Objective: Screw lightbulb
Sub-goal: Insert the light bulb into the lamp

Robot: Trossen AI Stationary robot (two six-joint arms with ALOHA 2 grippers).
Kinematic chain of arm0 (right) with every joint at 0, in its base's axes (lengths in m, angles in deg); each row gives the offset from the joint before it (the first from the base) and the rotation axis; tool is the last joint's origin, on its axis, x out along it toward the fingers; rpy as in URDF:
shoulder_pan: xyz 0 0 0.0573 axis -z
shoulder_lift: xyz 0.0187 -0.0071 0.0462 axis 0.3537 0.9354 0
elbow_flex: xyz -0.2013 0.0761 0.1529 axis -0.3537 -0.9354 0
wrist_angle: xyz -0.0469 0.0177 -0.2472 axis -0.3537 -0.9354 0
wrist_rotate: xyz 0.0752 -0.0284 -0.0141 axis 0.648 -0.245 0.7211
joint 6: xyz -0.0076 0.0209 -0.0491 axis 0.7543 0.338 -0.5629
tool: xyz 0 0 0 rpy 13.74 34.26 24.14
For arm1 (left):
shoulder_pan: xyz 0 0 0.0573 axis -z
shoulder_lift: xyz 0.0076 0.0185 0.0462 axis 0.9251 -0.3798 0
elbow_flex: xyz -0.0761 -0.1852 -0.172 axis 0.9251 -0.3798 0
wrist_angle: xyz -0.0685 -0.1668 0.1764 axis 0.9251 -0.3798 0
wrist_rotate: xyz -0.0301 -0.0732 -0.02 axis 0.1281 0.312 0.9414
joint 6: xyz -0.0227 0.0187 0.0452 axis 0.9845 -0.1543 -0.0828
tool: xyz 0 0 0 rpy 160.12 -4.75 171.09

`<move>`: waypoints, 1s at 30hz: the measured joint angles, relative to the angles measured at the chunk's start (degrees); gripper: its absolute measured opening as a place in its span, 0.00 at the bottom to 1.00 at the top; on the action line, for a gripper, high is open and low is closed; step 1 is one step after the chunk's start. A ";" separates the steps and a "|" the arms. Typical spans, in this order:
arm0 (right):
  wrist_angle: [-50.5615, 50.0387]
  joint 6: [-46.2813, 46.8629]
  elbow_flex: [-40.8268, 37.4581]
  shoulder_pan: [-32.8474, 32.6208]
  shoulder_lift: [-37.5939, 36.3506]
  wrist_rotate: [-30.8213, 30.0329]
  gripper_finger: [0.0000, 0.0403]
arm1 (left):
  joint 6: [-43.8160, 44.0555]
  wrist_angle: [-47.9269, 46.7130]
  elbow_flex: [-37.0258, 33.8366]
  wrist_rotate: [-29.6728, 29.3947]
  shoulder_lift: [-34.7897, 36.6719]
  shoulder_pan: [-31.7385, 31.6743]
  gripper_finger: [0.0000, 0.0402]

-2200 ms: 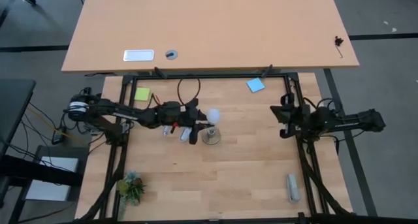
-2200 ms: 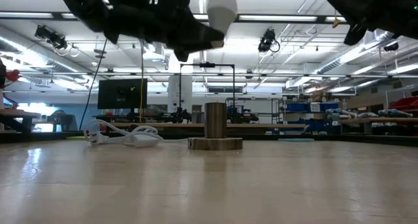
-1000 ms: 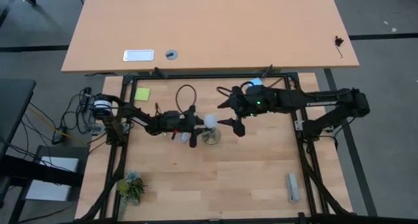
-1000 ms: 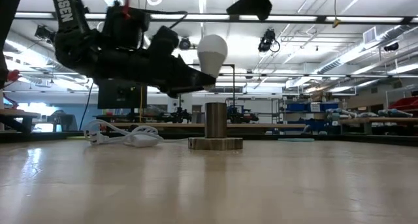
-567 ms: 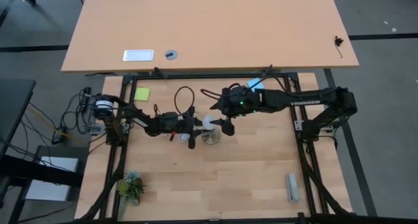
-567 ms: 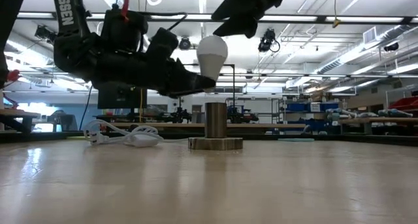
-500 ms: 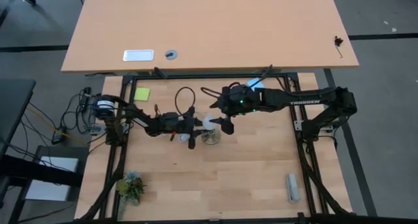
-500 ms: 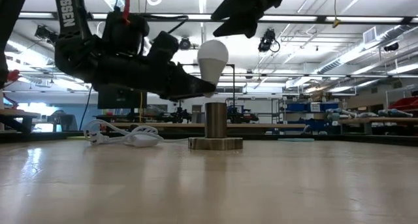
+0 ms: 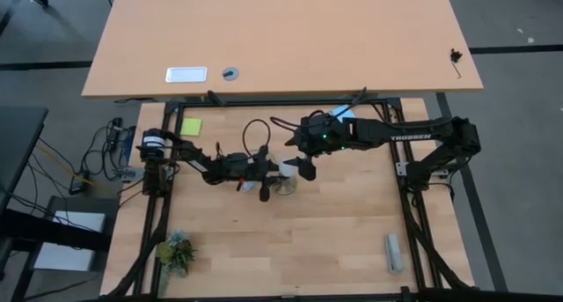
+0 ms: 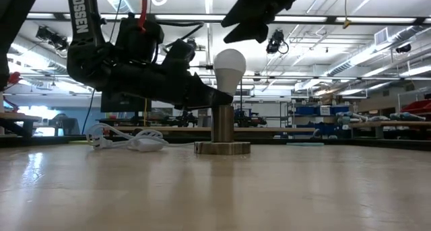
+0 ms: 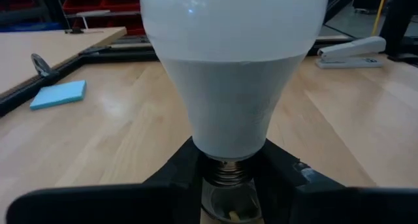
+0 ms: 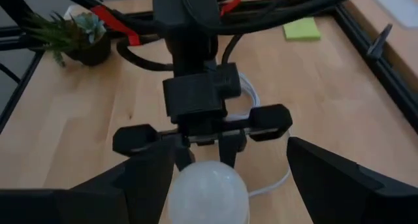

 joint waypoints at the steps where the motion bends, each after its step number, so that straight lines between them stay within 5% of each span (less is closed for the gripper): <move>1: -0.66 0.23 0.00 -0.01 0.01 0.00 0.75 | 0.02 -0.14 -0.02 0.00 -0.02 0.04 0.24; 25: -6.17 0.08 0.16 -1.42 2.89 0.06 0.73 | -0.42 -0.54 -0.19 -0.04 0.02 0.19 0.24; 30: -15.60 -0.48 9.33 -2.53 1.37 -2.27 0.74 | -0.46 0.19 -0.26 -0.06 0.02 0.19 0.24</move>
